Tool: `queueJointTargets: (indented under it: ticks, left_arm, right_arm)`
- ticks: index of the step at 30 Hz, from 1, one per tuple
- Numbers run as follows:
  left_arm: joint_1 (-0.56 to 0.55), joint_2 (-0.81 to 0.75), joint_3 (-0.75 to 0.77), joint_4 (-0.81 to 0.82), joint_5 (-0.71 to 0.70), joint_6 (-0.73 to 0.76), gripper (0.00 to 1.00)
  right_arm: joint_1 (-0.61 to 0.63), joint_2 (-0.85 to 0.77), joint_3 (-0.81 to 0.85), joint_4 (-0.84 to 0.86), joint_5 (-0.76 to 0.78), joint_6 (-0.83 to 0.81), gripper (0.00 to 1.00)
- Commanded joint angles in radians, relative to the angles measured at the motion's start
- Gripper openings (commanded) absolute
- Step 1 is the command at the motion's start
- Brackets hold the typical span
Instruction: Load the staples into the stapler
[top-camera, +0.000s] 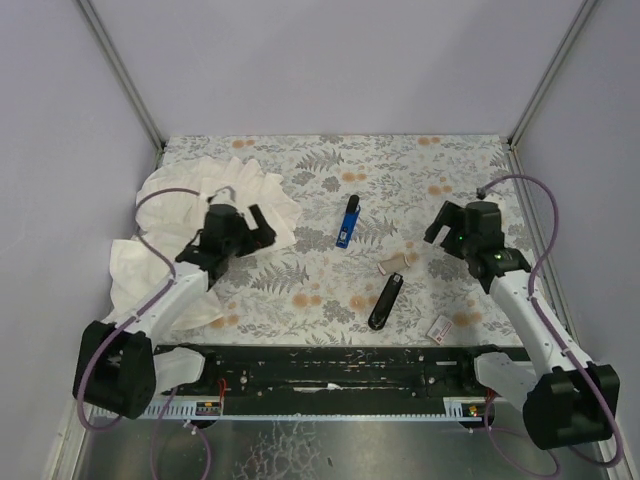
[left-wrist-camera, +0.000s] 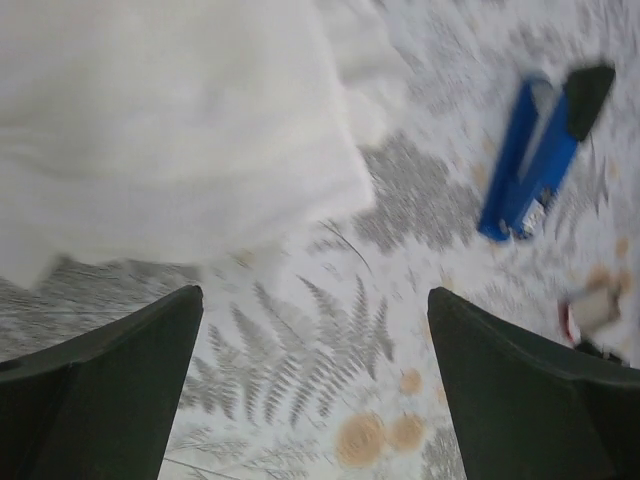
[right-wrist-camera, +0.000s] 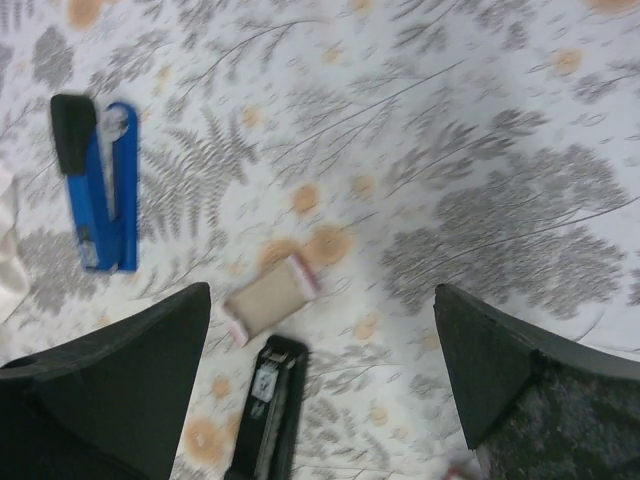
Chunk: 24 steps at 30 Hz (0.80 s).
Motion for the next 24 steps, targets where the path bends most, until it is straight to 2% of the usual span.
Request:
queueJointTargets:
  ticks: [1,3,5,9,13,18,21,24]
  left_arm:
    - [0.263,-0.079,-0.066,0.169,0.04,0.032,0.96]
    - [0.405,-0.107,-0.129,0.264,0.072,-0.003,0.97]
    - [0.488,-0.136,-0.193,0.353,-0.005,-0.018,0.98]
    - [0.498,-0.185,-0.36,0.618,-0.139,0.088,0.99]
    - [0.499,-0.135,-0.442,0.852,-0.135,0.19,1.0]
    - [0.498,0.006,-0.407,0.904,-0.11,0.252,1.0]
    - [0.498,0.04,-0.436,0.98,-0.094,0.274,1.0]
    - [0.497,0.063,-0.429,0.985,-0.099,0.268,1.0]
  right_arm:
    - [-0.223,-0.002,-0.049,0.199,-0.185,-0.198,1.0]
    - [-0.272,-0.023,-0.107,0.317,-0.169,-0.209,0.99]
    - [-0.277,-0.052,-0.185,0.445,-0.087,-0.226,0.99]
    - [-0.276,-0.082,-0.37,0.721,0.082,-0.249,0.99]
    - [-0.276,-0.041,-0.472,0.886,0.149,-0.306,1.0]
    - [-0.276,0.035,-0.52,1.003,0.174,-0.357,0.99]
    - [-0.276,0.061,-0.541,1.057,0.187,-0.373,1.0]
    - [-0.276,0.088,-0.561,1.12,0.198,-0.389,1.0]
